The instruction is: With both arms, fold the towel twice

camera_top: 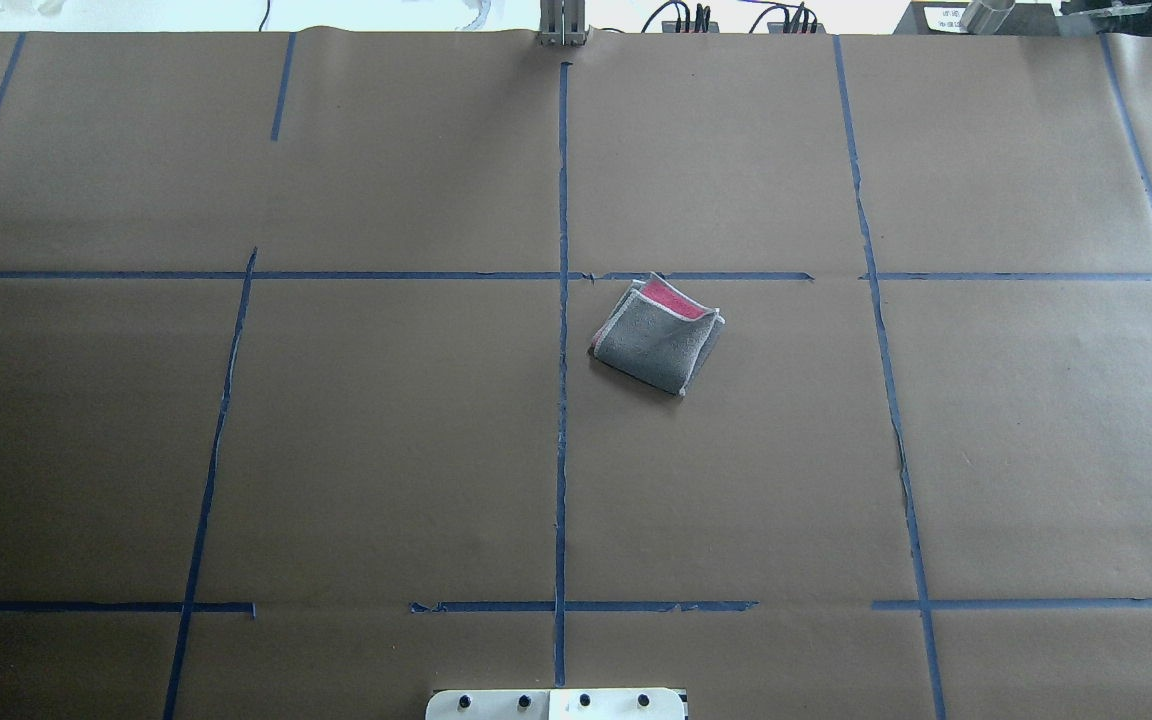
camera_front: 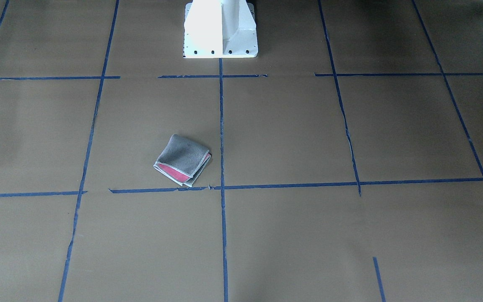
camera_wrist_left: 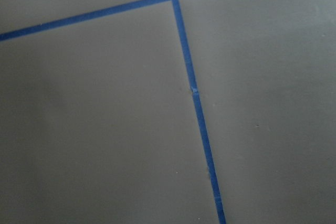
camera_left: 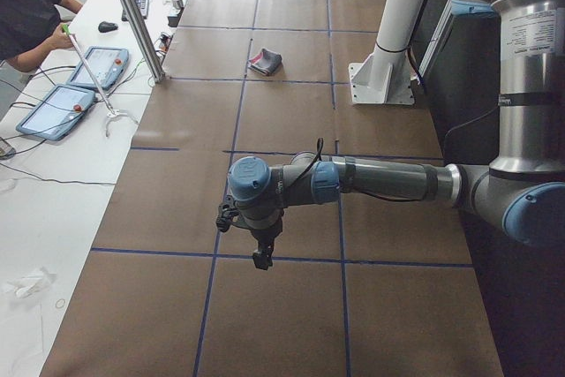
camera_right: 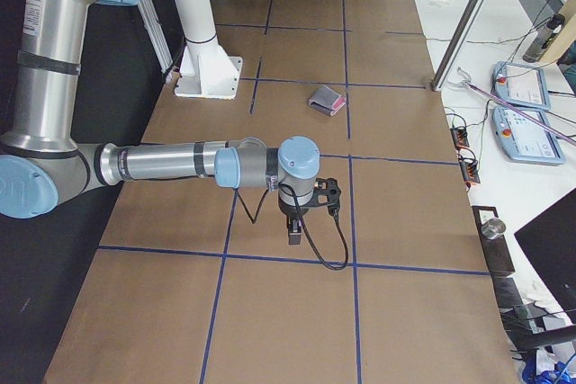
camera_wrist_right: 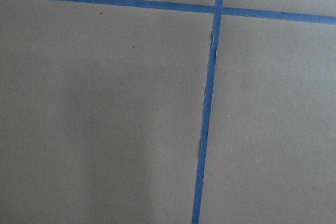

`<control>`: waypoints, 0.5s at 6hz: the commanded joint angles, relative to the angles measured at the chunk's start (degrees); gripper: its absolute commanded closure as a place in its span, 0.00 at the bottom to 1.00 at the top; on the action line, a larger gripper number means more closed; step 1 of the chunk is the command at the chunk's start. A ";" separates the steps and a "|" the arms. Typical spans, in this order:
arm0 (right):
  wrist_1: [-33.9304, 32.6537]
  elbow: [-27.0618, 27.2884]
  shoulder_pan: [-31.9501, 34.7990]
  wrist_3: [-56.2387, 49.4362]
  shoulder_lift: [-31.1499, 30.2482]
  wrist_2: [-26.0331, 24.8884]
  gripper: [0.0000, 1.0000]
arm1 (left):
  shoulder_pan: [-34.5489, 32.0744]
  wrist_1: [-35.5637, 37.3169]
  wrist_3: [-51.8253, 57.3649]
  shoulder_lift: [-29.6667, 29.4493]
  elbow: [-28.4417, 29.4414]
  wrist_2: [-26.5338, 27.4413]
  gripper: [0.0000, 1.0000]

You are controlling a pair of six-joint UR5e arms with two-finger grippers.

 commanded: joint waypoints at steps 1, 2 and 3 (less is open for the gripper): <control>0.24 0.08 -0.06 -0.25 -0.69 0.08 0.00 | 0.07 -2.99 -0.30 -0.07 1.96 -0.10 0.00; 0.24 1.56 0.02 -0.34 -2.08 0.17 0.00 | 0.07 -3.09 -0.39 -0.51 1.79 -0.19 0.00; 0.15 2.35 -0.06 -0.34 -2.70 -0.01 0.00 | 0.16 -3.09 -1.61 -0.60 2.40 -2.80 0.00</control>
